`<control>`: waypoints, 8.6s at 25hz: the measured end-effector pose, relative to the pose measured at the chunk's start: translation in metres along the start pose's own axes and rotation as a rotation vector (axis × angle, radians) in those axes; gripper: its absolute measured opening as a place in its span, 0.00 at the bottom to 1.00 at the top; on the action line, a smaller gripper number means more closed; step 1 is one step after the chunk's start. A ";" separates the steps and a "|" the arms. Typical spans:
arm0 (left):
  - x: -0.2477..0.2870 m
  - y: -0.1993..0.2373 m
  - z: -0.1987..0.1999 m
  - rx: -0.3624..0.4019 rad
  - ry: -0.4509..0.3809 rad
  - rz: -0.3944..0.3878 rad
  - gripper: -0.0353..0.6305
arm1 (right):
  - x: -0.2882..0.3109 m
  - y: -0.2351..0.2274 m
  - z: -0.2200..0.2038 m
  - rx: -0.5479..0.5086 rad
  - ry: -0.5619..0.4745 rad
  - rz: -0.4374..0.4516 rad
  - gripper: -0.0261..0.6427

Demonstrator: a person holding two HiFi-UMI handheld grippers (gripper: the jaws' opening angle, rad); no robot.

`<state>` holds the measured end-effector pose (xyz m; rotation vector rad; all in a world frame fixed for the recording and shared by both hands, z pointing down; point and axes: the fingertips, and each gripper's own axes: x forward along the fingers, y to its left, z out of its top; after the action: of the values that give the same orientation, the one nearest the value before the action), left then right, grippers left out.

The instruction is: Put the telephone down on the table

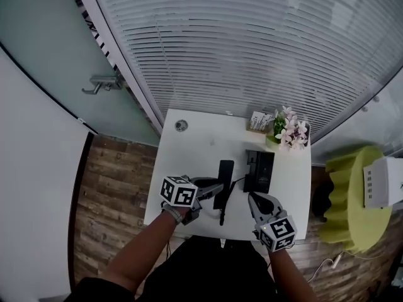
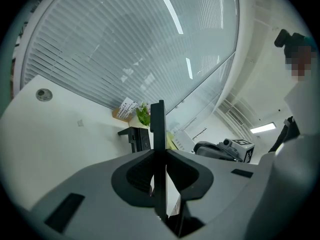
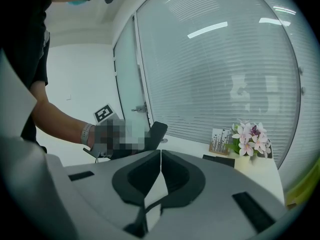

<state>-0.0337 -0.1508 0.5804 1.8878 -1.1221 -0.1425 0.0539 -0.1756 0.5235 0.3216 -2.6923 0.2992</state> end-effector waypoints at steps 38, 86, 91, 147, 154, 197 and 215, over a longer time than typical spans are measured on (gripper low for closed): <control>-0.057 0.042 0.002 -0.070 -0.074 0.223 0.17 | 0.055 0.041 0.009 -0.077 0.037 0.292 0.07; -0.118 0.246 -0.017 -0.264 0.235 0.133 0.17 | 0.224 0.120 -0.018 0.071 0.179 0.101 0.07; -0.115 0.251 -0.017 -0.290 0.231 0.141 0.17 | 0.228 0.120 -0.021 0.075 0.186 0.101 0.07; -0.137 0.251 0.008 -0.015 0.211 0.528 0.24 | 0.204 0.099 -0.016 0.060 0.170 0.083 0.07; -0.138 0.169 0.028 0.102 0.030 0.450 0.24 | 0.169 0.090 -0.006 0.034 0.118 0.085 0.07; -0.090 -0.165 0.075 0.669 -0.351 0.243 0.07 | -0.042 0.087 0.132 -0.123 -0.289 0.226 0.07; -0.083 -0.164 0.073 0.691 -0.306 0.236 0.07 | -0.037 0.085 0.132 -0.129 -0.284 0.227 0.07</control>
<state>-0.0134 -0.1067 0.3886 2.3567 -1.7567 0.1123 0.0152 -0.1220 0.3766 0.0193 -3.0162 0.1515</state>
